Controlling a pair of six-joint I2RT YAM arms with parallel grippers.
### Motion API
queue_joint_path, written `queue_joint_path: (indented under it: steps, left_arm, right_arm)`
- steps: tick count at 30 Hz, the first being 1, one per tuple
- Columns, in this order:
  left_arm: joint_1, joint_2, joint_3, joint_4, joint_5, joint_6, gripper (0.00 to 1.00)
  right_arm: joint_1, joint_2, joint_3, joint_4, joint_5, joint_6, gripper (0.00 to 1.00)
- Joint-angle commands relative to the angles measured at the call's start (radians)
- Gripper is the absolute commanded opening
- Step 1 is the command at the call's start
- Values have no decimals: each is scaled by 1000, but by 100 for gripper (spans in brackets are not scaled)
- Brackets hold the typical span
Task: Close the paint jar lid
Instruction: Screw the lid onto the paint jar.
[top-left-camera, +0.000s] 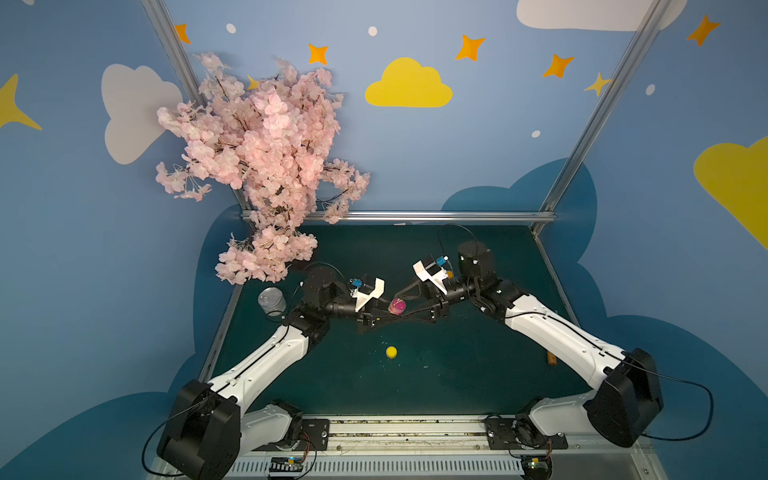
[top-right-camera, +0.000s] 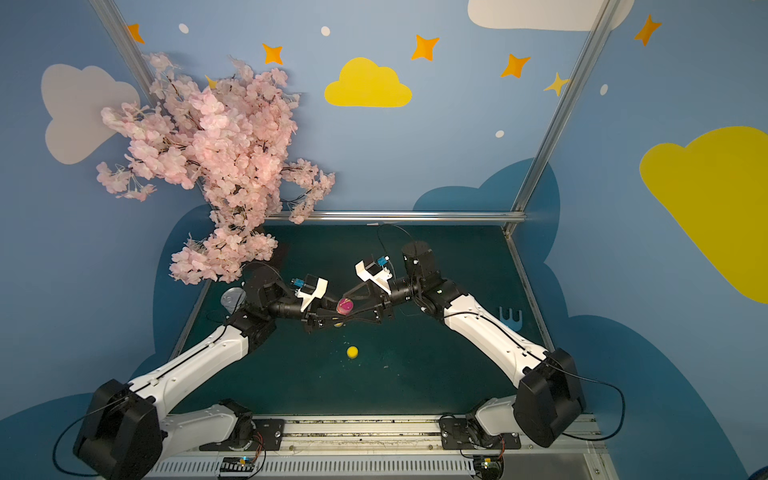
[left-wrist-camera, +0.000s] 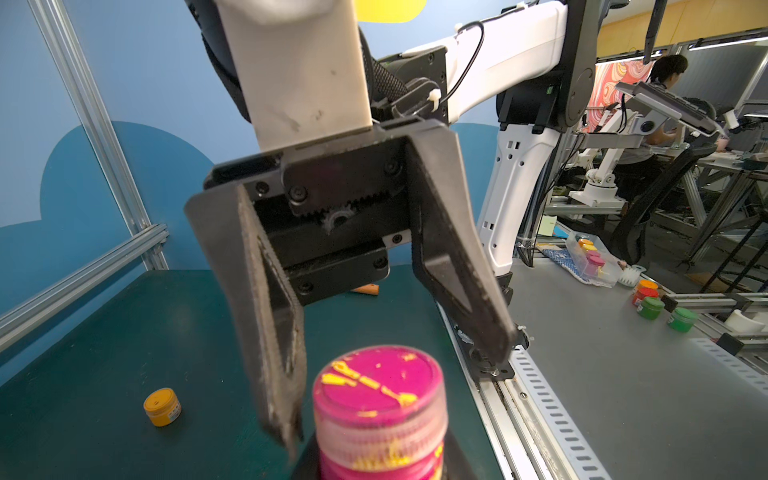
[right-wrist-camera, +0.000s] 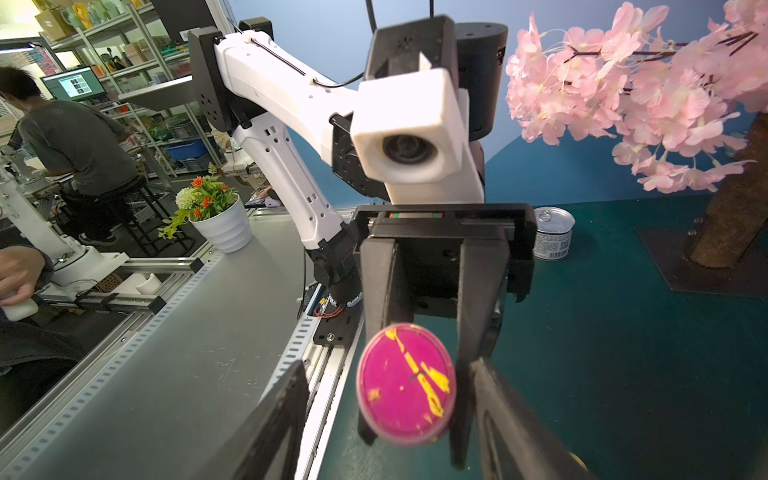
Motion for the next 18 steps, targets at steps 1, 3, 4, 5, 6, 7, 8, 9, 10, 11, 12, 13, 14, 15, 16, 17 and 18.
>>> queue_joint_path:
  steps: [1, 3, 4, 5, 6, 7, 8, 9, 10, 11, 12, 13, 14, 15, 16, 17, 18]
  left_arm:
    - [-5, 8, 26, -13, 23, 10, 32]
    - [-5, 9, 28, -20, 19, 15, 31]
    - [-5, 7, 29, -24, 17, 18, 31]
    - [-5, 7, 30, -28, 17, 22, 31]
    - [-4, 8, 30, -31, 17, 21, 31]
    - [-5, 7, 31, -34, 17, 23, 31]
    - [-6, 7, 31, -35, 16, 26, 31]
    - [-6, 9, 30, -37, 16, 28, 31]
    - [-6, 9, 30, -38, 14, 29, 31]
    - [-6, 10, 30, -38, 13, 29, 31]
    - [-7, 10, 32, -39, 14, 30, 31]
    - [-7, 10, 32, -38, 13, 30, 31]
    - [-7, 10, 32, -41, 13, 30, 31]
    - [-5, 9, 32, -43, 13, 31, 31]
    - [-6, 8, 33, -43, 10, 33, 31]
    - [-6, 7, 34, -44, 6, 33, 31]
    - [-6, 5, 34, -45, 5, 35, 31]
  right_arm:
    - [9, 14, 31, -5, 28, -13, 62]
    - [11, 18, 33, -3, 29, -14, 61]
    - [10, 20, 37, -2, 26, -12, 59]
    - [10, 22, 38, -1, 25, -12, 58]
    - [11, 22, 38, 2, 28, -9, 56]
    - [12, 20, 37, 8, 32, -4, 55]
    - [12, 18, 34, 17, 32, -2, 54]
    - [12, 16, 34, 21, 33, 1, 54]
    - [12, 14, 34, 23, 36, 3, 53]
    - [12, 15, 34, 22, 38, 3, 51]
    - [12, 13, 34, 22, 39, 2, 49]
    - [11, 13, 34, 23, 41, 2, 48]
    - [12, 13, 34, 24, 44, 3, 47]
    - [12, 13, 34, 24, 44, 4, 45]
    - [12, 15, 36, 21, 44, 5, 43]
    - [12, 17, 38, 17, 44, 4, 42]
    - [12, 19, 40, 14, 44, 3, 39]
